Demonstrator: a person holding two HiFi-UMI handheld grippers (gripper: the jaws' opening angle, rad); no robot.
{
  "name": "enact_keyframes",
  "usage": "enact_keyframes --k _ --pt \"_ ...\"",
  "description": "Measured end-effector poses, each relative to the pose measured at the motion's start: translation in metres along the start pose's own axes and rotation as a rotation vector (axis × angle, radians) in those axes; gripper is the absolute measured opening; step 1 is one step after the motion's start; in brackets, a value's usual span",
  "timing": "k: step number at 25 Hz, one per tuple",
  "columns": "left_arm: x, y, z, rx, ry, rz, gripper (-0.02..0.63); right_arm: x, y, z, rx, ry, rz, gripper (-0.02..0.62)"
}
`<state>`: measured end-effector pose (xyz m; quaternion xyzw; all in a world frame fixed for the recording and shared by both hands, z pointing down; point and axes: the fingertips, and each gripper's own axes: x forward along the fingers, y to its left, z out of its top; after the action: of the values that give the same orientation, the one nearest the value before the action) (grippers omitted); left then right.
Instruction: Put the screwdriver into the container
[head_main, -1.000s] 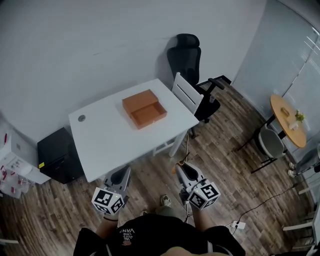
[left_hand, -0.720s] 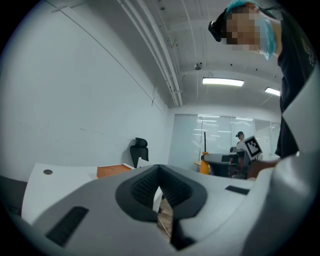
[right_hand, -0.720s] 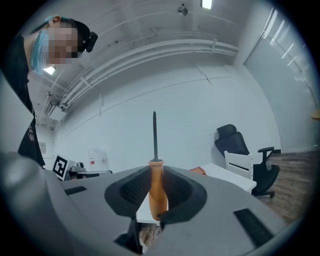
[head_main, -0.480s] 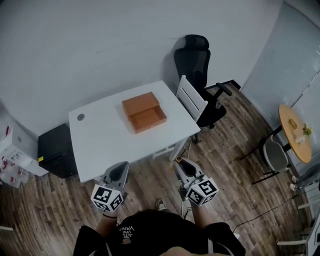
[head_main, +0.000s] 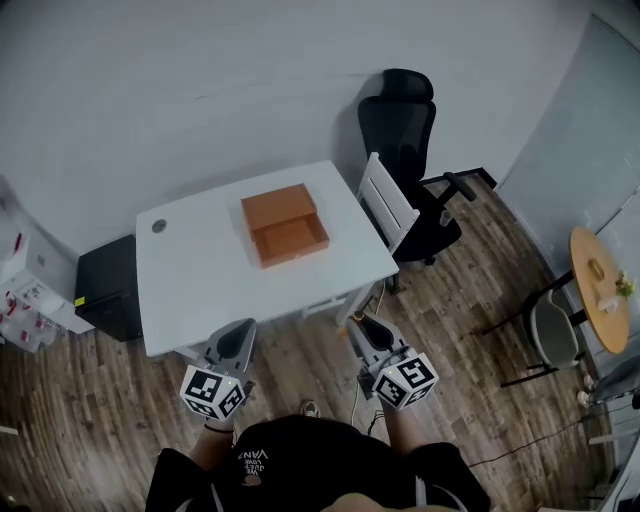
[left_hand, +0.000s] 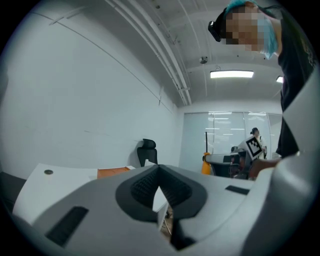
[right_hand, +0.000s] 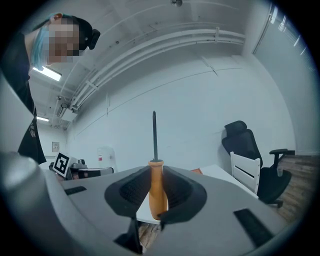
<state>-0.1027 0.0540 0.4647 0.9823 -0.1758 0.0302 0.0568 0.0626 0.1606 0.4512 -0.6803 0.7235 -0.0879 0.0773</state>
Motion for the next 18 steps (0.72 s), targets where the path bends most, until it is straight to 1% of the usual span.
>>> enact_keyframes --k 5,12,18 --pt "0.012 -0.004 -0.002 0.002 0.000 0.030 0.014 0.002 -0.016 0.000 0.000 0.004 0.027 0.080" --pt "0.027 -0.010 -0.004 -0.004 0.001 0.046 0.015 0.006 -0.032 0.003 0.005 0.011 0.048 0.081" --pt "0.035 -0.005 -0.005 -0.014 0.000 0.073 0.015 0.015 -0.044 0.000 0.009 0.025 0.064 0.080"
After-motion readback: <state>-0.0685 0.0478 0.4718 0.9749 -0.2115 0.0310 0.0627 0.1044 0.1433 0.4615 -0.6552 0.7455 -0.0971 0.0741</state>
